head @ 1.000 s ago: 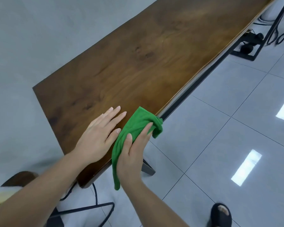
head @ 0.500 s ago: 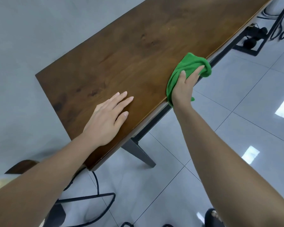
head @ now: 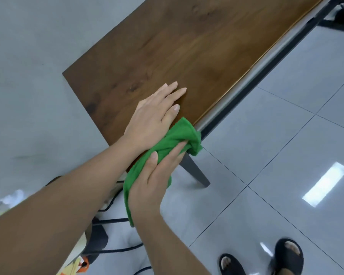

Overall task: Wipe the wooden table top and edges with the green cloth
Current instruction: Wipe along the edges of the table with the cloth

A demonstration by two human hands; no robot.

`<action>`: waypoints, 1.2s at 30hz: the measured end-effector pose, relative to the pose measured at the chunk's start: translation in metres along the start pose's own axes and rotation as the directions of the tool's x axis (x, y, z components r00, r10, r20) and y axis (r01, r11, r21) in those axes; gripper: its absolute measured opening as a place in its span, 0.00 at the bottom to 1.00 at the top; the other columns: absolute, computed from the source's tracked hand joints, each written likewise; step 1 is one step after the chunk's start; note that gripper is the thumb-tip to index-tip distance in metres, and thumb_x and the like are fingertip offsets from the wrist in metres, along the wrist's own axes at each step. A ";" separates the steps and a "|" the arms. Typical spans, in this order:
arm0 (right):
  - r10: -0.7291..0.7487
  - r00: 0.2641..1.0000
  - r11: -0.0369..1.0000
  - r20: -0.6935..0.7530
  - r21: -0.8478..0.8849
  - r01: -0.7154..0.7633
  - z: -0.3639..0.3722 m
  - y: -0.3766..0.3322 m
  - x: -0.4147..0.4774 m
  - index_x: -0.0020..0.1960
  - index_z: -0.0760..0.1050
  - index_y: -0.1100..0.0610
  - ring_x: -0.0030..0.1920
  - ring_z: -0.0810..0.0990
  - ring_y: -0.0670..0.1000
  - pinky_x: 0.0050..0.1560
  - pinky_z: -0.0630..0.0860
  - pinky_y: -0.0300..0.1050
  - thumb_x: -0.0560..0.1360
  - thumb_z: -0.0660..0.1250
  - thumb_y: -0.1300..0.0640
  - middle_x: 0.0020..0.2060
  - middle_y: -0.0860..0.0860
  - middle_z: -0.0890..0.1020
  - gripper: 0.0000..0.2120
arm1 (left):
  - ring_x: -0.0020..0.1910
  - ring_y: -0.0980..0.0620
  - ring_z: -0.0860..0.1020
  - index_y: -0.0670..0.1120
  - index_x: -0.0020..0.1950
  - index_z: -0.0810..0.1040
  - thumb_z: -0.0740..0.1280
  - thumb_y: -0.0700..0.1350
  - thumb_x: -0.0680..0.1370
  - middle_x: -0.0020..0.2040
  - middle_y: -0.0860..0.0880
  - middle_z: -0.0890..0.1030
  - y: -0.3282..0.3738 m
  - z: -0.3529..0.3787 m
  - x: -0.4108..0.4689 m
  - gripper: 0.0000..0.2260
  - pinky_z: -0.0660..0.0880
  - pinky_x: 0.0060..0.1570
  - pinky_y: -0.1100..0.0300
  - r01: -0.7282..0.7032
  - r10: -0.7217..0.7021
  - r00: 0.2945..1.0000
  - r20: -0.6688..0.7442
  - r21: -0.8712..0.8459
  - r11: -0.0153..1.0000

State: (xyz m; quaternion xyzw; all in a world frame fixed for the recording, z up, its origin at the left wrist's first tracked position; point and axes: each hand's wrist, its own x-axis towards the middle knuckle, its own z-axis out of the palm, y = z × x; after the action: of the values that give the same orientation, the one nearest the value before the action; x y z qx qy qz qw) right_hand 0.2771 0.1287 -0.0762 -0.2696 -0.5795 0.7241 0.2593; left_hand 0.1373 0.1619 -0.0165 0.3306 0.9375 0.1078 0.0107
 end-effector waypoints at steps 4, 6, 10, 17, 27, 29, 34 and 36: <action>-0.027 1.000 0.999 0.009 0.039 0.027 0.009 0.000 -0.027 0.90 0.36 0.44 0.87 0.50 0.40 0.79 0.57 0.29 0.92 0.51 0.48 0.90 0.42 0.43 0.33 | 0.88 0.59 0.54 0.63 0.87 0.65 0.52 0.58 0.91 0.88 0.61 0.61 0.001 0.000 -0.001 0.22 0.56 0.81 0.52 0.010 -0.010 1.000 -0.002 -0.010 1.000; -0.022 0.999 0.999 0.030 0.040 0.021 0.007 0.001 -0.026 0.90 0.36 0.45 0.85 0.49 0.34 0.76 0.54 0.24 0.92 0.51 0.47 0.90 0.42 0.43 0.32 | 0.88 0.59 0.54 0.62 0.87 0.65 0.52 0.58 0.92 0.88 0.61 0.61 0.001 -0.001 -0.001 0.22 0.55 0.81 0.54 0.012 -0.012 1.000 0.001 -0.019 1.000; -0.052 0.998 0.997 0.028 0.055 0.051 -0.003 0.002 0.006 0.90 0.36 0.50 0.86 0.45 0.35 0.77 0.50 0.25 0.93 0.52 0.51 0.90 0.43 0.41 0.33 | 0.88 0.61 0.53 0.62 0.87 0.65 0.52 0.58 0.92 0.88 0.62 0.61 0.000 -0.002 -0.002 0.22 0.54 0.79 0.57 0.018 -0.018 1.000 0.010 -0.033 0.999; -0.022 0.999 0.999 -0.048 0.028 0.023 -0.035 -0.011 0.116 0.90 0.35 0.44 0.83 0.33 0.32 0.73 0.39 0.20 0.92 0.49 0.45 0.89 0.42 0.41 0.32 | 0.88 0.61 0.52 0.62 0.87 0.65 0.50 0.60 0.92 0.89 0.61 0.60 -0.003 0.000 -0.001 0.23 0.54 0.80 0.57 0.003 -0.003 1.000 0.009 -0.013 1.000; 0.089 0.991 0.996 -0.102 0.008 -0.089 -0.096 -0.060 0.291 0.90 0.35 0.49 0.89 0.48 0.50 0.88 0.50 0.58 0.92 0.49 0.51 0.90 0.49 0.45 0.32 | 0.88 0.57 0.56 0.61 0.88 0.64 0.49 0.60 0.92 0.88 0.60 0.61 0.005 -0.002 -0.003 0.23 0.57 0.85 0.43 0.034 -0.034 0.999 0.013 0.032 0.999; 0.114 0.990 0.993 -0.084 -0.010 -0.115 -0.102 -0.069 0.299 0.90 0.35 0.49 0.89 0.49 0.51 0.87 0.51 0.59 0.92 0.49 0.50 0.90 0.50 0.46 0.33 | 0.88 0.57 0.56 0.61 0.88 0.64 0.49 0.60 0.92 0.88 0.60 0.61 0.007 -0.003 -0.004 0.23 0.57 0.85 0.44 0.033 -0.033 0.999 0.011 0.027 0.999; 0.222 0.975 0.975 -0.016 0.002 -0.222 -0.128 -0.082 0.287 0.89 0.55 0.42 0.75 0.75 0.53 0.77 0.71 0.58 0.89 0.51 0.41 0.80 0.47 0.72 0.29 | 0.88 0.57 0.56 0.61 0.87 0.64 0.47 0.62 0.91 0.88 0.60 0.62 0.008 -0.004 -0.006 0.25 0.58 0.85 0.43 0.043 -0.043 0.999 -0.005 0.013 0.999; 0.301 0.954 0.950 -0.006 0.094 -0.299 -0.144 -0.090 0.282 0.69 0.82 0.46 0.58 0.83 0.53 0.63 0.78 0.56 0.83 0.58 0.38 0.59 0.47 0.85 0.23 | 0.88 0.57 0.57 0.61 0.87 0.64 0.48 0.62 0.91 0.88 0.59 0.63 0.008 -0.003 -0.007 0.24 0.60 0.85 0.43 0.045 -0.045 0.999 -0.014 0.022 0.999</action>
State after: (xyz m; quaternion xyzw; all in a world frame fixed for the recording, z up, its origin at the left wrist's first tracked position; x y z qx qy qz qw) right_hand 0.1789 0.4408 -0.0395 -0.3494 -0.4951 0.7783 0.1643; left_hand 0.1475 0.1631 -0.0122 0.3088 0.9459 0.0994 0.0032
